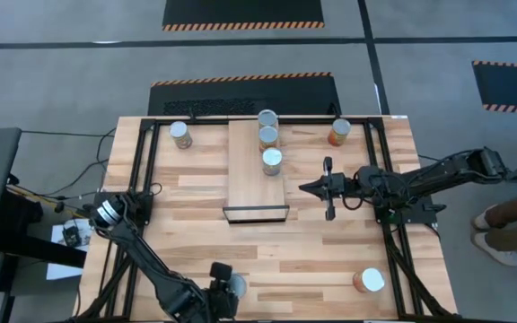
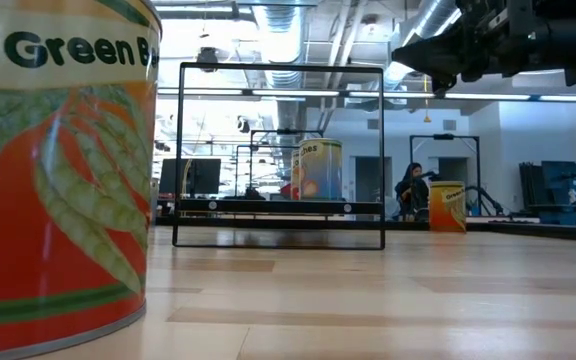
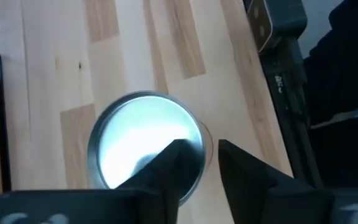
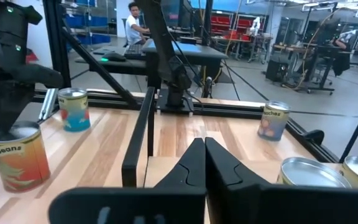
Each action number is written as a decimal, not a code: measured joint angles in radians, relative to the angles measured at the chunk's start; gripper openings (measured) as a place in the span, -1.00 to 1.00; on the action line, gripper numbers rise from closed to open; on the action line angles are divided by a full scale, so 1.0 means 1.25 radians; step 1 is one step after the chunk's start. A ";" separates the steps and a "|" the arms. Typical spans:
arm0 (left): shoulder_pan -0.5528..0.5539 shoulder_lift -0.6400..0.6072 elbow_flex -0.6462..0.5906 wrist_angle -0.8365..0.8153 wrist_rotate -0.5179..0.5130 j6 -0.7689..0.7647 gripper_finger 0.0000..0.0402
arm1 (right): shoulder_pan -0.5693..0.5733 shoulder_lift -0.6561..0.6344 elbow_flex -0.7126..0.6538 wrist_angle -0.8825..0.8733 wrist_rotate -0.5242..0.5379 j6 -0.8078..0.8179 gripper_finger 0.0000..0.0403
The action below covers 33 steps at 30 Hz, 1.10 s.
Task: Pick and place cans onto a shelf
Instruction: Put the bottom canned green peas on the shelf
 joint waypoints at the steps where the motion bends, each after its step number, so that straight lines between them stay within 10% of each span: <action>1: 0.003 0.001 0.000 -0.001 0.001 0.000 -0.63 | 0.000 0.000 0.000 0.000 0.001 -0.002 -0.95; 6: 0.008 -0.003 0.001 -0.021 -0.005 0.039 -0.95 | 0.000 0.000 0.000 0.000 0.001 -0.005 -0.95; 17: 0.099 -0.208 0.036 -0.070 -0.039 0.157 -1.00 | 0.007 0.000 0.000 0.000 0.001 0.002 -0.96; 23: 0.279 -0.315 0.126 -0.085 -0.004 0.422 -1.00 | -0.007 -0.002 0.000 -0.001 -0.002 -0.022 -0.96; 33: 0.669 -0.290 0.112 -0.045 0.281 0.640 -1.00 | -0.085 -0.002 0.000 -0.020 -0.010 -0.046 -0.96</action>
